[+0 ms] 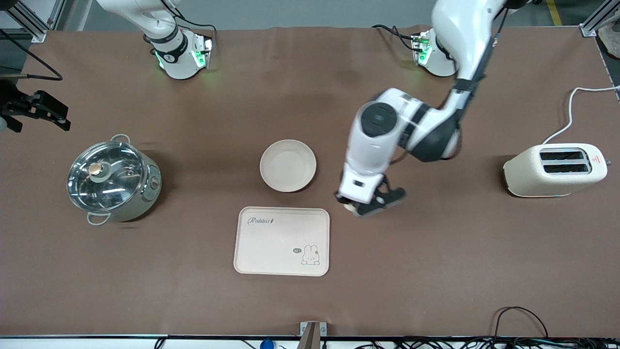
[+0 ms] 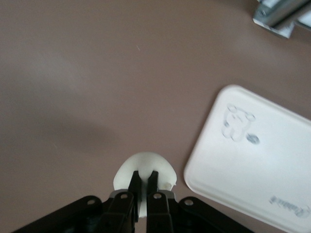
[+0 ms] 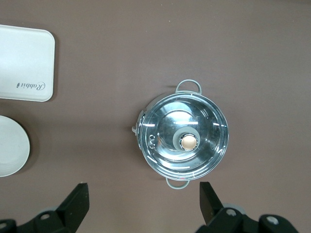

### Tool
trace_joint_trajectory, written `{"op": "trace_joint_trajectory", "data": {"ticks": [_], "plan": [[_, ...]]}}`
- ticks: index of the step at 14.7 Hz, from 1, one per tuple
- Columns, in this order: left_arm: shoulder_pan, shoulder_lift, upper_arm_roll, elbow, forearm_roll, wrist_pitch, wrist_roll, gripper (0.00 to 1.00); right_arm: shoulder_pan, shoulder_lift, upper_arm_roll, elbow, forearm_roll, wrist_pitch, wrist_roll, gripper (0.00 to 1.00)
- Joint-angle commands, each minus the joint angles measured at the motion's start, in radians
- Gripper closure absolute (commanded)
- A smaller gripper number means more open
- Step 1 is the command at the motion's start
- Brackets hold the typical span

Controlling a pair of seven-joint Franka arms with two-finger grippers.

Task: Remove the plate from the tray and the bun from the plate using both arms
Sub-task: 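Lift the bun with the left gripper and set it beside the toaster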

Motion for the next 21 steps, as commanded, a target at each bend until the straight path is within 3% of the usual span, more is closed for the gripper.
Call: {"op": "trace_joint_trajectory", "data": {"ticks": [1, 5, 10, 13, 14, 15, 17, 21], "plan": [[0.080, -0.018, -0.008, -0.028, 0.011, -0.034, 0.114, 1.00, 0.005, -0.012, -0.001, -0.004, -0.018, -0.010, 0.005, 0.00], [0.247, 0.032, -0.010, -0.057, 0.011, -0.073, 0.250, 0.99, 0.005, -0.012, 0.001, -0.004, -0.018, -0.007, 0.005, 0.00], [0.338, 0.141, -0.010, -0.057, 0.005, -0.015, 0.250, 0.98, 0.008, -0.010, 0.001, -0.006, -0.018, -0.010, 0.010, 0.00], [0.349, 0.182, -0.010, -0.059, 0.002, 0.010, 0.244, 0.89, 0.008, -0.012, 0.001, -0.003, -0.018, -0.010, 0.010, 0.00], [0.350, 0.184, -0.010, -0.059, 0.003, 0.010, 0.244, 0.82, 0.008, -0.010, 0.002, -0.003, -0.016, -0.010, 0.011, 0.00], [0.355, 0.186, -0.010, -0.059, 0.003, 0.010, 0.244, 0.65, 0.008, -0.010, 0.002, -0.004, -0.016, -0.010, 0.011, 0.00], [0.355, 0.189, -0.008, -0.056, 0.011, 0.011, 0.250, 0.01, 0.008, -0.009, 0.001, -0.004, -0.016, -0.006, 0.010, 0.00], [0.361, 0.158, -0.010, -0.045, 0.015, 0.011, 0.247, 0.00, 0.007, -0.010, -0.001, -0.003, -0.016, -0.007, 0.008, 0.00]]}}
